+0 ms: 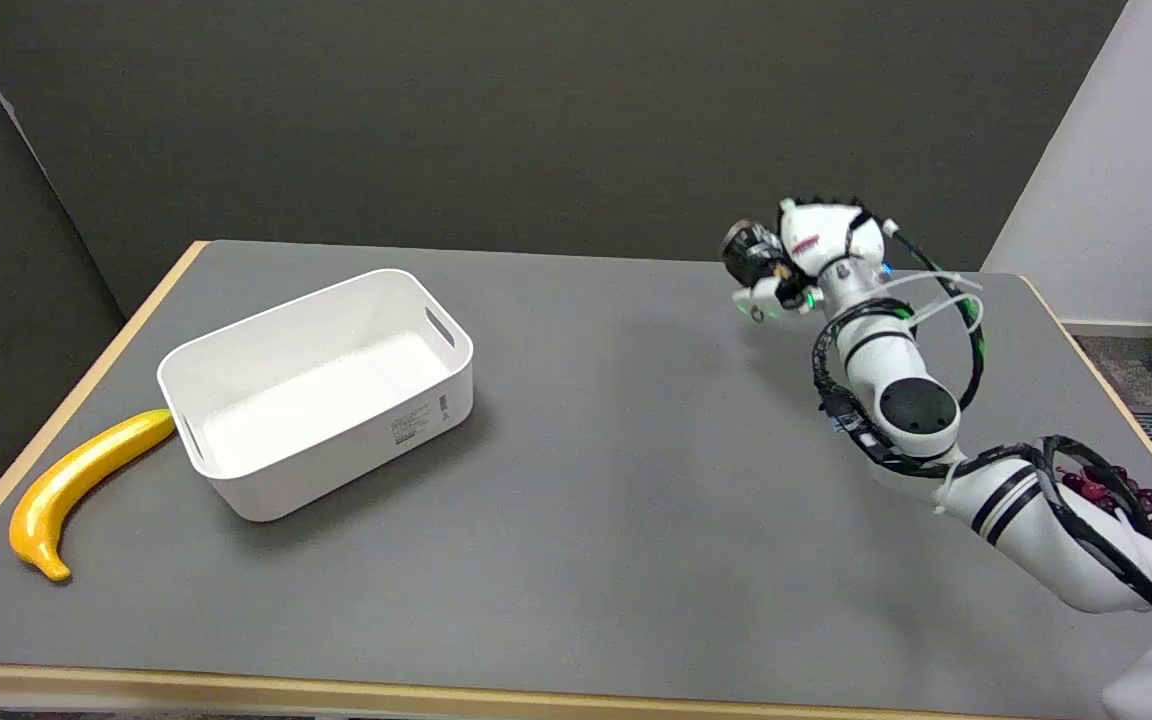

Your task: Place the black can into the white box.

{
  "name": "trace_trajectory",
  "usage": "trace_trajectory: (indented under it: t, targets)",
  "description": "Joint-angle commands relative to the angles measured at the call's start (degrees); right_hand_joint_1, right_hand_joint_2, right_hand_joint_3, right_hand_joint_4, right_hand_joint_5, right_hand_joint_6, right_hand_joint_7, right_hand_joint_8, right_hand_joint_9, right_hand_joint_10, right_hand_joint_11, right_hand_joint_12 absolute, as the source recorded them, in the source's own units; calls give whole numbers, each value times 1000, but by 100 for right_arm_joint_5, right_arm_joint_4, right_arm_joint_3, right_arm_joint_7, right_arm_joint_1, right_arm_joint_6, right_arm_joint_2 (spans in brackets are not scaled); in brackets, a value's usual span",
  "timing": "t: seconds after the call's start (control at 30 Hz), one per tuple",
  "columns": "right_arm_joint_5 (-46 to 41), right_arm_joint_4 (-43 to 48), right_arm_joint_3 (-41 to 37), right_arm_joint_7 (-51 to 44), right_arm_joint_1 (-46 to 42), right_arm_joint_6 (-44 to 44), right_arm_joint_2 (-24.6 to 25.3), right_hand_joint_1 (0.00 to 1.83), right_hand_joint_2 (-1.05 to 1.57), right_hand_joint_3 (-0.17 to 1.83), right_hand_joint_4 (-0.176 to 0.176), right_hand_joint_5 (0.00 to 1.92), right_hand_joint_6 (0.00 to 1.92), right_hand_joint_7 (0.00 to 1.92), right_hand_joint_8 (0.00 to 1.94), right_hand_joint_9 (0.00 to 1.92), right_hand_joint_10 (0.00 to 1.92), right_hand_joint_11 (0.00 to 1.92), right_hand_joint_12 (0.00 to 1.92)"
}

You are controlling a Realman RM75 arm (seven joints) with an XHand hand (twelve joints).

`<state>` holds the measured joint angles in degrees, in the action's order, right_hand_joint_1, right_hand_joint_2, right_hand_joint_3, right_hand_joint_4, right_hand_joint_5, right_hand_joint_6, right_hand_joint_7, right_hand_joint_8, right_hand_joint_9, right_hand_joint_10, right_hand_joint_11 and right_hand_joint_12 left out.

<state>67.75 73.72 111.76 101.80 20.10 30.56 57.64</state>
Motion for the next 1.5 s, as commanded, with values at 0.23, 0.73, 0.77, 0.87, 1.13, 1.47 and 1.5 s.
trace_trajectory:
  t: [0.23,0.73,0.77,0.87,1.13,1.47,1.5]
  targets:
    - [2412,1740,1271,2266,494,-652,658,1172,1204,186,-176,628,1504,694,1520,837,1360,545,1800]
    - [2208,19,2498,2266,1485,-1039,2147,1172,1187,218,-176,630,1505,695,1522,832,1386,538,1815]
    - [2072,-127,2611,2269,1616,-1047,2217,1173,1187,218,-176,630,1504,696,1521,830,1385,539,1817]
    - [1644,-495,2881,2392,1966,-1065,2350,1173,1185,223,-176,631,1504,696,1522,828,1387,539,1816]
    - [1134,-1462,3063,2681,2289,-1519,2746,1173,1185,218,-176,634,1498,699,1517,823,1382,513,1854]
    - [927,-1634,3060,2677,2182,-1708,2821,1166,1196,219,-176,616,1526,681,1543,819,1388,466,1819]
    - [926,-1634,3007,2633,2152,-1894,2799,1168,1197,211,-176,622,1515,686,1534,820,1378,453,1801]
